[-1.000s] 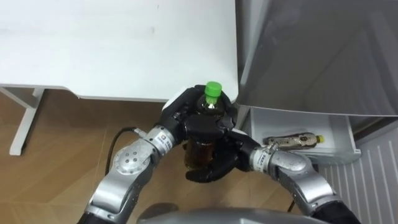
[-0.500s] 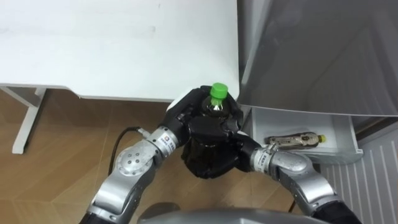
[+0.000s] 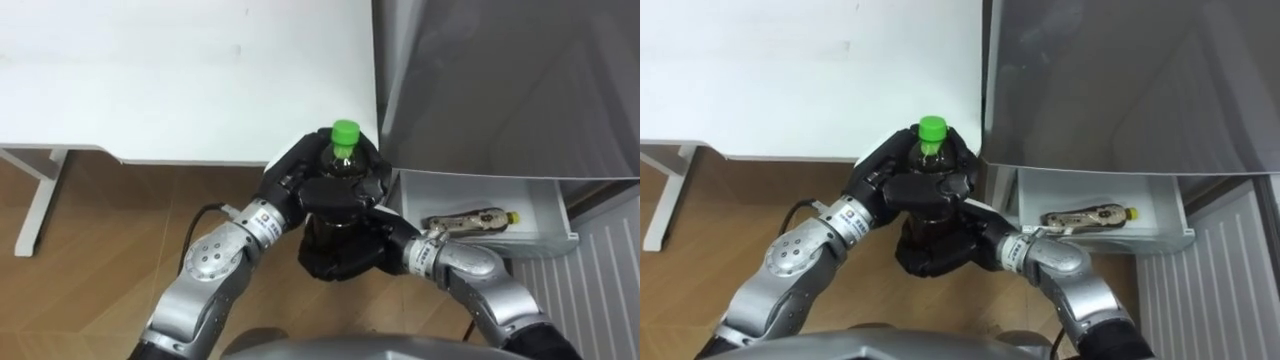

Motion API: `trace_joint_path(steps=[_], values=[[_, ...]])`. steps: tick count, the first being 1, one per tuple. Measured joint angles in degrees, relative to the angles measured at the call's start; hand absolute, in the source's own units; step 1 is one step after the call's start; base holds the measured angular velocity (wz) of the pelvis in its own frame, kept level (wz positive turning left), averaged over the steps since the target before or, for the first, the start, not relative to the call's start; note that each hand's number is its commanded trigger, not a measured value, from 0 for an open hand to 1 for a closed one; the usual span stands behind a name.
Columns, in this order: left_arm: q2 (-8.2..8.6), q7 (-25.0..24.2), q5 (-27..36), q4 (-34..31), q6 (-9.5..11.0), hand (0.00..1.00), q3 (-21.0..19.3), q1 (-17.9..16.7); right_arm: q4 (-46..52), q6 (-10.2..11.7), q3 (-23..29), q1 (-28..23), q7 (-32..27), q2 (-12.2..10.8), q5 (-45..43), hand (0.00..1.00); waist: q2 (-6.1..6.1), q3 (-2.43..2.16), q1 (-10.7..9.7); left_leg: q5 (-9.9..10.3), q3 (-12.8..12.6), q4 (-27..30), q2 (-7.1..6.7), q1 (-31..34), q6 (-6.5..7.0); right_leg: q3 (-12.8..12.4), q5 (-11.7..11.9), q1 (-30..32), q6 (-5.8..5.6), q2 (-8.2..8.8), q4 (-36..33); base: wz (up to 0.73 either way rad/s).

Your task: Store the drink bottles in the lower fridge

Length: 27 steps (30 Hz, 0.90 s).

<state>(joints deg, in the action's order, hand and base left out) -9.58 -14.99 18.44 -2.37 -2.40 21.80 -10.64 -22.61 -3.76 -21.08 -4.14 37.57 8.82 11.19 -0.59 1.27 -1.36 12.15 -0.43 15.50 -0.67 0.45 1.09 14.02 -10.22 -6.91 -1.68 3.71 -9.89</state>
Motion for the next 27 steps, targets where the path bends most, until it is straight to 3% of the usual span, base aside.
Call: trace_joint_path(steps=[27], values=[[-0.14, 0.84, -0.02, -0.01, 0.62, 0.0, 0.2, 0.0, -0.12, -0.03, -0.19, -0.45, -0.09, -0.05, 0.16, 1.0, -0.09, -0.02, 0.13, 0.0, 0.05, -0.01, -0.01, -0.03, 0.0, 0.0, 0.0, -0.09, 0.0, 0.01, -0.01, 0.0]])
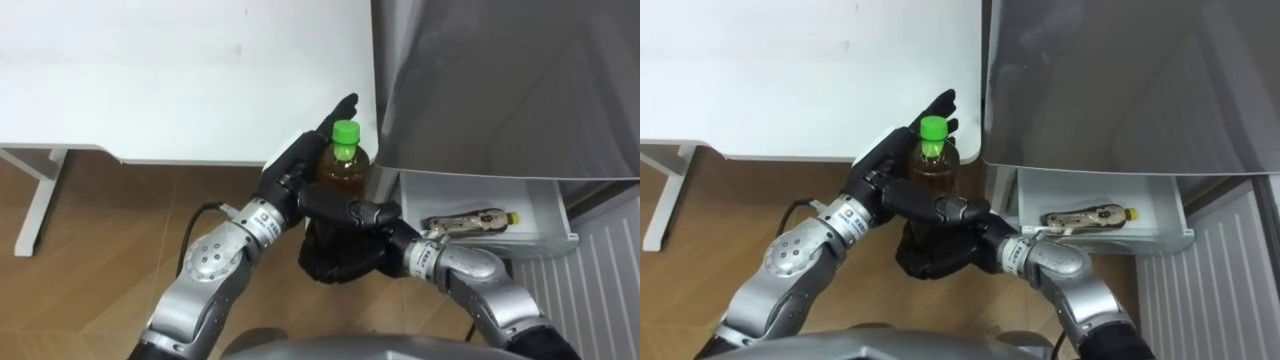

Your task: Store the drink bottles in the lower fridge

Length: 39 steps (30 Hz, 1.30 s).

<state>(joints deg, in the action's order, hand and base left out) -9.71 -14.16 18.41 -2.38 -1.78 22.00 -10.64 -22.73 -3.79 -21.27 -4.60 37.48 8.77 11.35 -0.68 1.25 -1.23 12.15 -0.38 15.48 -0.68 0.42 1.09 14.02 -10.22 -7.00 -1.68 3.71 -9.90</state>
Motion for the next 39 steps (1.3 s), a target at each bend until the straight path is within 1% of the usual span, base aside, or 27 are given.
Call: trace_joint_path(steps=[2, 5, 8, 10, 12, 15, 17, 22, 26, 29, 33, 35, 39], values=[[-0.05, 0.19, -0.1, -0.07, 0.0, 0.0, -0.17, 0.0, -0.15, 0.0, -0.06, 0.0, -0.37, -0.02, 0.06, 1.0, -0.04, -0.03, 0.02, 0.0, 0.0, 0.01, 0.01, -0.06, 0.0, 0.0, 0.0, -0.12, 0.0, 0.0, -0.03, 0.0], [-0.16, 0.97, -0.42, -2.28, 0.2, 0.0, -0.23, 0.0, -0.47, 0.0, -0.07, -0.02, -1.31, -0.09, 0.05, 1.0, -0.11, -0.06, 0.12, 0.0, -0.06, 0.03, 0.01, -0.14, 0.0, -0.16, 0.0, 0.09, 0.0, 0.01, -0.03, -0.01], [-0.19, 1.39, -0.44, -4.01, 1.93, 0.0, -0.44, 0.0, -1.59, 0.01, -0.11, -0.06, -1.77, -0.12, 0.05, 1.0, -0.21, -0.11, 0.45, -0.05, -0.25, -0.1, 0.0, -0.89, 0.03, -0.58, 0.0, -0.21, 0.0, 0.0, -0.02, -0.07], [-0.12, 1.85, -0.43, -4.93, 2.4, 0.0, -0.43, 0.0, -2.57, 0.01, -0.11, -0.35, -1.81, -0.11, 0.05, 1.0, -0.31, -0.16, 0.52, -0.05, -0.27, -0.14, 0.0, -1.33, 0.03, -0.67, 0.0, -0.72, 0.0, -0.02, 0.01, -0.04], [-0.07, 2.61, -0.35, -6.1, 3.47, 0.0, -0.43, 0.01, -3.03, 0.01, -0.1, -1.28, -2.12, -0.09, 0.09, 1.0, -0.39, -0.15, 1.21, -0.04, -0.61, -0.38, 0.06, -1.81, 0.03, -0.64, 0.0, -0.88, 0.0, -0.02, 0.06, -0.06], [0.04, 3.99, -0.4, -6.98, 4.6, 0.0, -0.46, 0.06, -3.08, 0.01, -0.12, -1.95, -2.38, -0.14, 0.2, 1.0, -0.39, -0.16, 1.7, -0.04, -0.97, -0.9, 0.1, -2.04, 0.03, -0.42, 0.0, -0.99, 0.0, 0.0, 0.07, -0.06], [0.05, 4.78, -0.4, -7.0, 5.01, 0.0, -0.47, 0.09, -3.08, 0.01, -0.11, -2.01, -2.57, -0.22, 0.43, 1.0, -0.38, -0.16, 1.81, -0.04, -1.04, -0.98, 0.11, -2.11, 0.03, -0.37, 0.0, -1.16, 0.0, 0.01, 0.07, 0.0], [0.02, 6.44, -0.66, -7.04, 5.17, 0.0, -0.72, 0.08, -3.4, 0.02, -0.06, -2.06, -3.17, -0.39, 1.71, 1.0, -0.35, -0.18, 1.89, -0.04, -1.03, -0.91, 0.1, -2.12, 0.03, 0.19, 0.0, -1.28, 0.0, 0.06, 0.07, 0.0], [0.06, 8.26, -3.85, -9.16, 5.21, 0.0, -2.62, 0.07, -3.56, 0.02, 0.1, -2.36, -3.55, -0.17, 1.71, 1.0, -0.34, -0.17, 1.8, -0.04, -0.98, -0.92, 0.11, -2.18, 0.03, 0.19, 0.0, -1.26, 0.0, 0.04, 0.1, 0.0], [0.02, 9.77, -5.32, -9.93, 6.35, 0.0, -4.28, 0.11, -3.59, 0.02, 0.15, -2.46, -3.56, 0.04, 1.74, 1.0, -0.3, -0.13, 1.8, -0.04, -0.94, -1.09, 0.09, -3.03, 0.03, 0.27, 0.0, -1.87, 0.0, 0.06, 0.18, 0.0], [-0.02, 11.29, -5.5, -9.99, 6.86, 0.0, -7.32, 0.33, -3.6, 0.02, 1.06, -2.48, -3.3, 0.2, 1.75, 1.0, -0.05, -0.18, 1.83, -0.05, -0.8, -1.86, 0.03, -3.71, 0.03, 0.17, 0.0, -2.35, 0.0, 0.04, 0.25, -0.03], [0.01, 11.79, -5.48, -10.08, 7.09, 0.0, -8.9, 0.36, -3.58, 0.02, 1.99, -2.48, -3.0, 0.17, 1.82, 1.0, 0.13, -0.11, 2.08, -0.05, -0.81, -1.92, 0.02, -3.82, 0.04, 0.17, 0.0, -2.37, 0.0, 0.04, 0.29, 0.0], [-0.09, 14.51, -5.51, -11.87, 7.13, 0.0, -11.31, 0.35, -3.57, 0.03, 4.07, -2.5, -2.97, 0.19, 2.13, 1.0, 0.39, -0.11, 2.34, -0.05, -0.52, -2.05, 0.02, -3.87, 0.03, 0.2, 0.0, -2.35, 0.0, -0.02, 0.38, 0.0]])
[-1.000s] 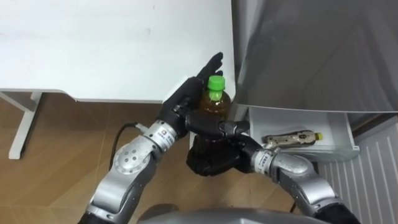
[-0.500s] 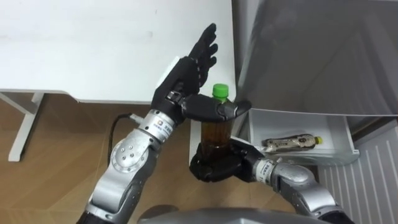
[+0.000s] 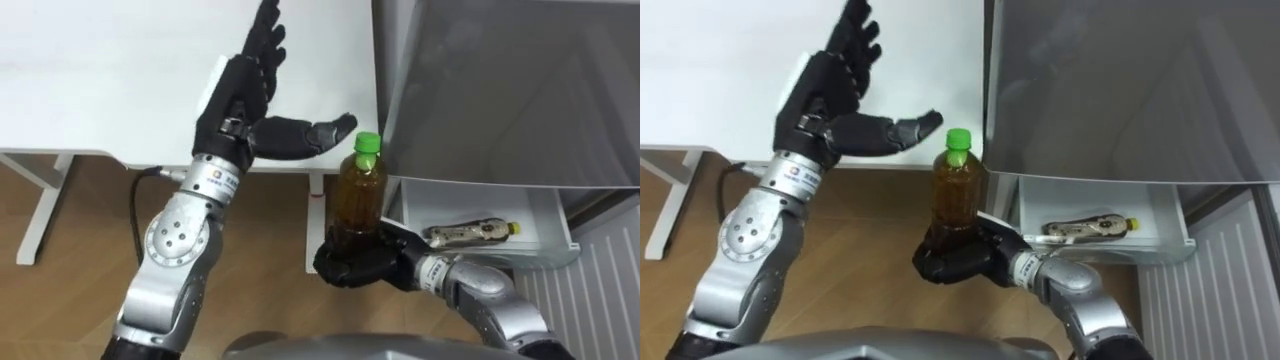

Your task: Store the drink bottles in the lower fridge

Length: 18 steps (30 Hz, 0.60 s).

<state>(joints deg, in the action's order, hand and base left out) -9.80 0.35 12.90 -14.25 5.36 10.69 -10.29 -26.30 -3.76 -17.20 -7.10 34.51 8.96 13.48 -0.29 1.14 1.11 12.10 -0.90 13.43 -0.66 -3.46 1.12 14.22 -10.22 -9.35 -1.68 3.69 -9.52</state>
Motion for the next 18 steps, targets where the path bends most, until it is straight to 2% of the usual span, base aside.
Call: trace_joint_path(steps=[3, 8, 13, 18], values=[[0.06, 1.73, -0.09, -0.92, 1.23, 0.0, -2.11, 0.19, 0.0, 0.04, 1.2, -0.14, 0.0, 0.18, -0.01, 1.0, 0.3, -0.17, 0.69, 0.0, -0.01, 0.13, 0.02, -0.16, 0.0, 0.1, 0.0, 0.01, 0.0, -0.03, -0.01, -0.02], [0.09, 5.38, -0.4, -0.92, 1.44, 0.0, -4.94, 0.28, -0.02, 0.17, 2.32, -2.1, 0.02, 0.34, -0.06, 1.0, 0.45, -0.17, 1.4, 0.0, 0.22, -0.18, -0.12, -1.37, -0.01, 0.16, 0.0, -1.58, 0.0, -0.03, 0.9, 0.02], [0.19, 8.21, -0.1, -0.9, 1.54, 0.0, -6.54, 0.23, -0.02, 0.16, 3.03, -3.56, 0.0, 0.72, -0.05, 1.0, 0.84, -0.06, 3.71, 0.01, 0.04, -0.59, -0.02, -1.45, -0.02, -0.1, 0.0, -1.53, 0.0, -0.09, 0.91, -0.02], [0.19, 13.28, -1.19, 0.5, 2.77, 0.0, -12.38, -1.22, -0.52, 0.16, 3.48, -4.13, -0.65, 1.25, -0.07, 1.0, 1.09, -0.14, 4.36, 0.0, 0.46, -1.15, -0.06, -2.17, -0.03, -0.03, 0.0, -1.97, 0.0, -0.13, 0.9, -0.01]])
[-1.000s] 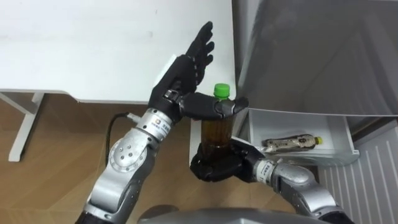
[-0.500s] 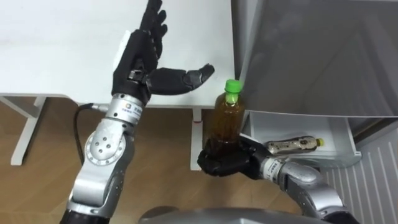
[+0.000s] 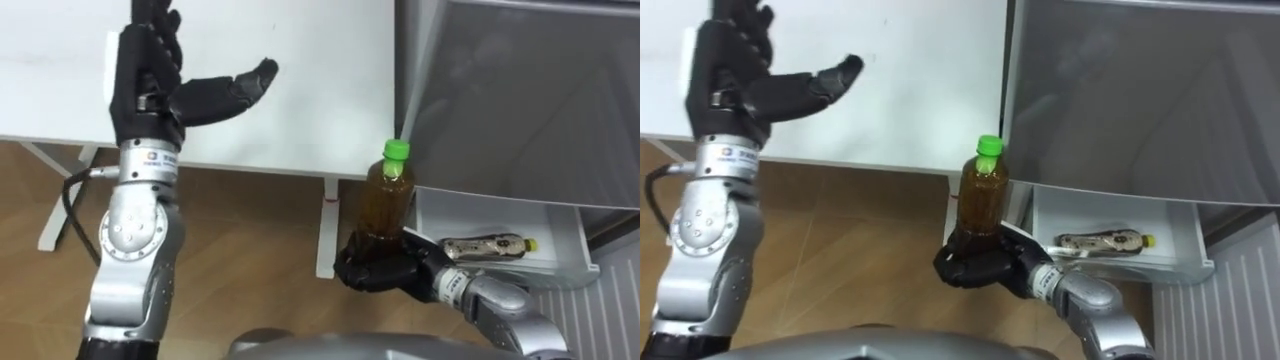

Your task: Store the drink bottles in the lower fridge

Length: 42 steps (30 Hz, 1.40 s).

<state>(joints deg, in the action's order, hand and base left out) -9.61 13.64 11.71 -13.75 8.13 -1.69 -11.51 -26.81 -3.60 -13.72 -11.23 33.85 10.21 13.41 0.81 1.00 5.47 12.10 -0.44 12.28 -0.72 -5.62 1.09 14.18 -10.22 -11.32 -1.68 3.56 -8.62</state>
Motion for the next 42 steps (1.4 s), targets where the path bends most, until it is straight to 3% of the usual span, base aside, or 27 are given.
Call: trace_joint_path(steps=[5, 16, 26, 30, 33, 37, 42], values=[[-0.13, 3.64, 0.02, 4.11, 0.25, 0.0, -3.12, -0.7, 0.01, -0.01, 1.33, -1.33, -0.82, 0.16, -0.09, 1.0, 0.07, -0.08, 1.25, -0.01, 0.21, -0.08, -0.05, -0.07, 0.01, -0.04, 0.0, -0.04, 0.0, 0.0, 0.0, 0.01], [-0.11, 9.68, 0.07, 14.22, 0.27, 0.0, -3.37, -3.16, 0.0, -0.01, 1.54, -2.64, -3.75, 0.66, -0.06, 1.0, 0.22, -0.23, 2.4, -0.01, 0.62, -0.49, -0.06, -0.95, 0.0, 0.31, 0.0, -0.87, 0.0, -0.09, 0.08, 0.01], [-0.09, 12.21, 6.21, 33.34, 0.33, 0.0, -1.36, -5.42, -0.05, -0.35, 1.42, -3.25, -5.56, 0.81, 0.01, 1.0, -0.32, -0.56, 2.75, 0.01, 0.75, -0.53, -0.08, -0.85, 0.0, -0.08, 0.0, -0.55, -0.01, -0.14, 0.01, -0.03], [0.07, 11.87, 6.81, 36.44, -1.47, 0.0, -0.47, -6.57, -0.05, -2.11, 1.43, -3.22, -6.53, 0.83, 0.0, 1.0, -0.47, -0.64, 2.82, 0.01, 0.82, -0.5, -0.05, -0.85, -0.01, -0.05, 0.0, -0.57, -0.01, -0.16, 0.01, 0.0], [0.22, 10.94, 6.75, 42.11, -1.92, 0.0, 0.0, -6.46, -1.25, -2.2, 1.4, -3.16, -6.81, 0.41, 0.09, 1.0, -0.39, -0.68, 2.65, 0.01, 0.73, -0.46, -0.06, -1.03, -0.01, 0.12, 0.0, -0.77, -0.01, -0.18, 0.01, 0.0], [0.3, 9.39, 6.78, 45.2, -3.32, 0.0, 1.05, -7.08, -2.52, -2.57, 1.4, -3.19, -7.23, 0.42, 0.23, 1.0, -0.37, -0.42, 2.66, 0.01, 0.63, -0.46, -0.07, -0.84, -0.01, -0.15, 0.0, -0.56, -0.01, -0.17, 0.01, 0.0], [0.21, 4.85, 6.75, 54.0, -4.78, 0.0, 2.83, -6.89, -5.41, -2.56, 1.44, -2.55, -7.89, 0.5, 0.45, 1.0, -0.26, -0.44, 1.12, 0.02, 0.65, -0.44, -0.08, -0.62, -0.01, -0.14, -0.01, -0.46, -0.01, -0.18, 0.03, 0.01]])
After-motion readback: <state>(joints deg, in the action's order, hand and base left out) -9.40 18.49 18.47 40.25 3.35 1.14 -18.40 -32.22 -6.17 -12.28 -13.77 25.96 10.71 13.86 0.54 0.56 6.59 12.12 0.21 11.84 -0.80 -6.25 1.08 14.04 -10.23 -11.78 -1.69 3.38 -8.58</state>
